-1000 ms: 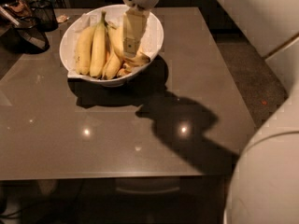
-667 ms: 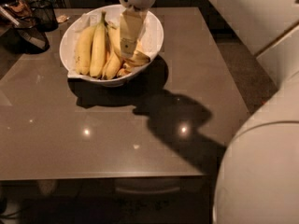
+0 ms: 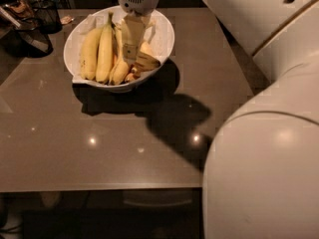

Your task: Pick banana from white bowl

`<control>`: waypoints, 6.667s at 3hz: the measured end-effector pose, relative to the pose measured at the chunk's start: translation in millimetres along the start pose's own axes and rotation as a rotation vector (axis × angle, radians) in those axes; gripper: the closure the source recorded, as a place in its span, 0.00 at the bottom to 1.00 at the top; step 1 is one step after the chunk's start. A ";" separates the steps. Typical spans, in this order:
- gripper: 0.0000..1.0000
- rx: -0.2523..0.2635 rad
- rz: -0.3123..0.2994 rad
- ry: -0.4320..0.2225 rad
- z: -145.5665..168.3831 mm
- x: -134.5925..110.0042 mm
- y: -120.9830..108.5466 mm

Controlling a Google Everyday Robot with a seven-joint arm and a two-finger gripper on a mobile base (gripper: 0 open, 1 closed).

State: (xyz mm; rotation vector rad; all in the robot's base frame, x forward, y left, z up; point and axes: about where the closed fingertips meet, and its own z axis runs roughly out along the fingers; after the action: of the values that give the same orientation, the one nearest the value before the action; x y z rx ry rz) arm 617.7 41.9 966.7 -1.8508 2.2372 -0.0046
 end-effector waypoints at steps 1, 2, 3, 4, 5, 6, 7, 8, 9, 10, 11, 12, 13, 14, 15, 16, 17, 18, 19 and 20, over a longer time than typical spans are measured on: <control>0.23 -0.010 0.004 0.005 8.5 -5.2 -5.6; 0.23 -0.030 0.013 0.006 18.5 -8.0 -10.8; 0.23 -0.062 0.024 -0.007 28.1 -9.4 -14.3; 0.22 -0.102 0.041 -0.027 38.0 -8.8 -17.1; 0.20 -0.137 0.060 -0.044 45.3 -6.0 -18.7; 0.14 -0.158 0.074 -0.053 50.0 -4.7 -20.2; 0.33 -0.163 0.091 -0.053 47.5 1.1 -20.0; 0.56 -0.165 0.112 -0.048 46.4 7.1 -20.7; 0.79 -0.171 0.132 -0.047 46.3 12.2 -21.6; 0.99 -0.148 0.134 -0.072 49.4 4.7 -28.5; 1.00 -0.121 0.118 -0.090 47.2 -1.3 -30.9; 1.00 -0.085 0.085 -0.111 34.2 -4.5 -26.6; 1.00 -0.059 0.047 -0.148 17.5 -5.6 -20.0; 1.00 -0.071 0.005 -0.194 -8.4 -11.0 -10.3; 1.00 -0.079 -0.035 -0.235 -25.8 -20.0 -5.0; 1.00 -0.067 -0.032 -0.247 -23.9 -24.6 -8.8; 1.00 -0.061 -0.047 -0.268 -28.2 -27.9 -7.8; 1.00 -0.063 -0.091 -0.347 -54.1 -12.6 39.7; 1.00 -0.063 -0.091 -0.347 -54.1 -12.6 39.8; 1.00 -0.105 -0.064 -0.357 -56.5 -4.0 62.3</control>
Offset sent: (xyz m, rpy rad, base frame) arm -0.0216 -0.0271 -0.0259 -0.1372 0.2356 -0.0152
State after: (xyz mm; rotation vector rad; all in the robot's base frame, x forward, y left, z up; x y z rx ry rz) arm 547.7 49.8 1012.8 -1.8051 1.9659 0.4060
